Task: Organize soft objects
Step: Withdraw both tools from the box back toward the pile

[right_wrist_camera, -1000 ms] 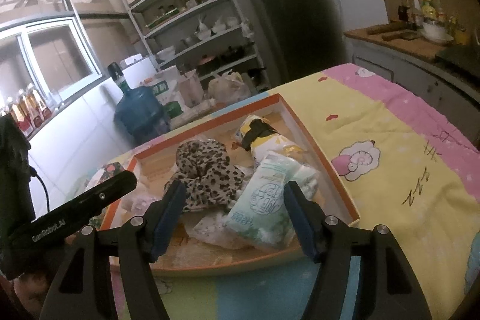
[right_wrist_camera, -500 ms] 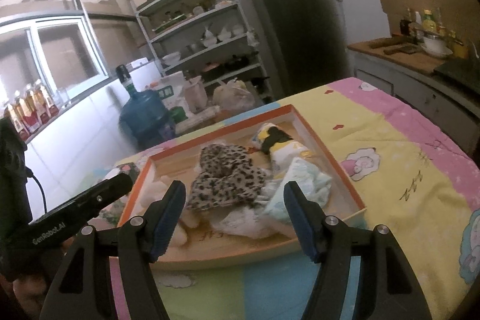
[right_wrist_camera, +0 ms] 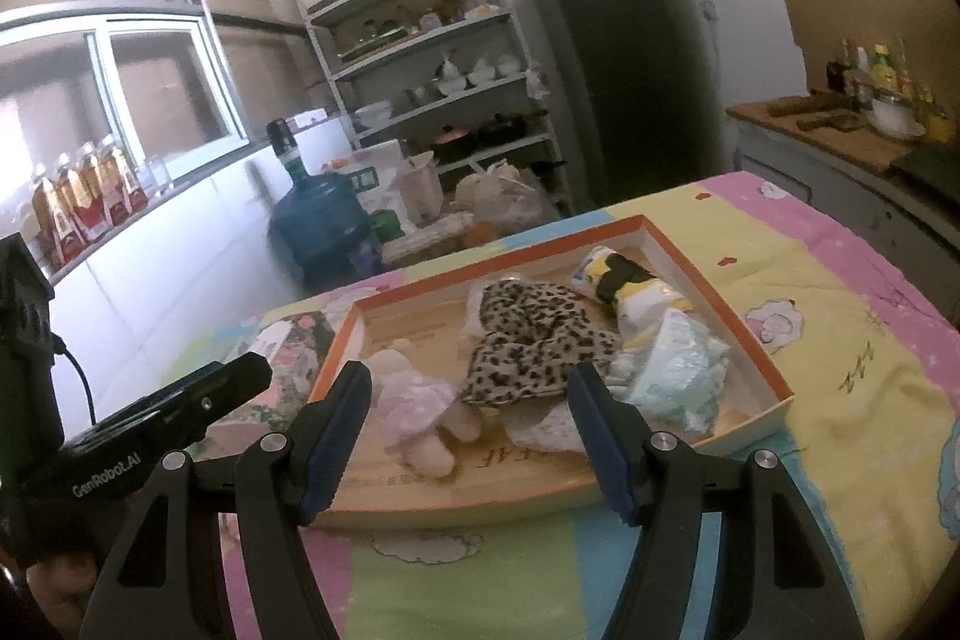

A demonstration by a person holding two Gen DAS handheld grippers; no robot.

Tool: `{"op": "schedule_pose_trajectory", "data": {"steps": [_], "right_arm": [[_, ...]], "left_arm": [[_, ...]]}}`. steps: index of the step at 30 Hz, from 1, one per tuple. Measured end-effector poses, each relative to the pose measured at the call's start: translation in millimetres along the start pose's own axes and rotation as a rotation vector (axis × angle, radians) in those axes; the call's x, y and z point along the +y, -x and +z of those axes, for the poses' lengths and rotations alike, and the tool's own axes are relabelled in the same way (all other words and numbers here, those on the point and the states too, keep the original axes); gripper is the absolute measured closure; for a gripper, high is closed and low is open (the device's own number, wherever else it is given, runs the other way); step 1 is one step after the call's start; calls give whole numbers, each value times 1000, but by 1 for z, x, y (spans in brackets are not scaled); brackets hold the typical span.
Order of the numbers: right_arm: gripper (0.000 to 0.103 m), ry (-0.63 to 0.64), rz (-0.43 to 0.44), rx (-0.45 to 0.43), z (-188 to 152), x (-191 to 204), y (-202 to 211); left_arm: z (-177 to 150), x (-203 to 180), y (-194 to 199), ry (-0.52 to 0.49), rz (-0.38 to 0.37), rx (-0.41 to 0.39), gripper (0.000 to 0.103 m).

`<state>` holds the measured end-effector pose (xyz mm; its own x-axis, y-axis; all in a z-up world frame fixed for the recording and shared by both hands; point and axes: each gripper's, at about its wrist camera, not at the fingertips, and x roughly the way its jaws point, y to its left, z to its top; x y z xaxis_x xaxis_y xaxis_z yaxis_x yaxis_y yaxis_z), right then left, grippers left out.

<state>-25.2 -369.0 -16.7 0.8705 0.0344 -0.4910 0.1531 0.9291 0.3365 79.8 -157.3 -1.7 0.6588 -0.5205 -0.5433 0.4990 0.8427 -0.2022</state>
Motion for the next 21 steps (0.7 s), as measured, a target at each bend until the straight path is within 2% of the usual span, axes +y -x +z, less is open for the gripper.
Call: {"op": "schedule_pose_trajectory", "data": {"steps": [21], "right_arm": [[33, 75, 46, -3, -10, 62, 6]], "left_arm": [[-8, 40, 41, 24, 35, -36, 34]]}}
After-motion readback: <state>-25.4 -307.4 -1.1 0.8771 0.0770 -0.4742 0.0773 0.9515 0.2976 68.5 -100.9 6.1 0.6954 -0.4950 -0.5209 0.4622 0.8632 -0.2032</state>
